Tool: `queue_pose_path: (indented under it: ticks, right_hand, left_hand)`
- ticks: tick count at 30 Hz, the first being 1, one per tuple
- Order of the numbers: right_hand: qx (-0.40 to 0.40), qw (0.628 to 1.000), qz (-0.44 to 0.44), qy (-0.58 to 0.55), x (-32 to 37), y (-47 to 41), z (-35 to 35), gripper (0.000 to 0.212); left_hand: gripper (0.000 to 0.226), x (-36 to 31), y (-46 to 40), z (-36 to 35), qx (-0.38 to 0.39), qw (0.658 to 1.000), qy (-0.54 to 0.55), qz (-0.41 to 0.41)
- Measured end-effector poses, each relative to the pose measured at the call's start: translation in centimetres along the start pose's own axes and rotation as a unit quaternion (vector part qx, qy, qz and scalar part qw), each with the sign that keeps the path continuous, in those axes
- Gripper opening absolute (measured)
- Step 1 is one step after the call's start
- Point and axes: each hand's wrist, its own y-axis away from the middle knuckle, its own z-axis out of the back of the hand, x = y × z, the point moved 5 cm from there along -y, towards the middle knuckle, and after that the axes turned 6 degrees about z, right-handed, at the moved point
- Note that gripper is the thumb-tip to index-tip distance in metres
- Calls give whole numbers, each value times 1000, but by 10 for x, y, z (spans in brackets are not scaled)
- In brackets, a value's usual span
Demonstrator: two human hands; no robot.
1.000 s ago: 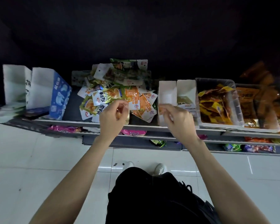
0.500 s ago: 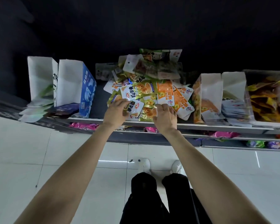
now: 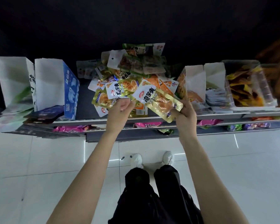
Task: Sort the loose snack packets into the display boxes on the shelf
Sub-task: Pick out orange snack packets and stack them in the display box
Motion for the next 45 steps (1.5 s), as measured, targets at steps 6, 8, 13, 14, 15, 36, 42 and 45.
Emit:
queue_pose_path:
  ticks: [6, 8, 13, 14, 15, 36, 42, 45]
  right_hand:
    - [49, 993, -64, -88, -16, 25, 18, 18]
    - [63, 997, 30, 19, -7, 18, 36, 36]
    - [28, 897, 328, 297, 54, 1, 91, 74]
    - [49, 882, 342, 321, 58, -5, 99, 71]
    - [72, 877, 343, 330, 61, -10, 107, 63]
    - [82, 594, 466, 651, 16, -142, 131, 19]
    - [119, 567, 452, 678, 3, -142, 130, 22]
    - [115, 666, 477, 562, 17, -126, 129, 23]
  left_hand:
    - [21, -31, 37, -54, 33, 967, 240, 77]
    - [15, -45, 34, -55, 13, 994, 111, -2]
    - [24, -95, 41, -83, 73, 964, -170, -193]
    - [25, -103, 43, -93, 90, 956, -185, -209]
    - [26, -111, 47, -104, 97, 950, -191, -227]
    - [54, -87, -17, -208, -27, 972, -224, -63]
    - [51, -85, -17, -205, -15, 976, -209, -67]
    - [48, -82, -17, -199, 14, 983, -173, -60]
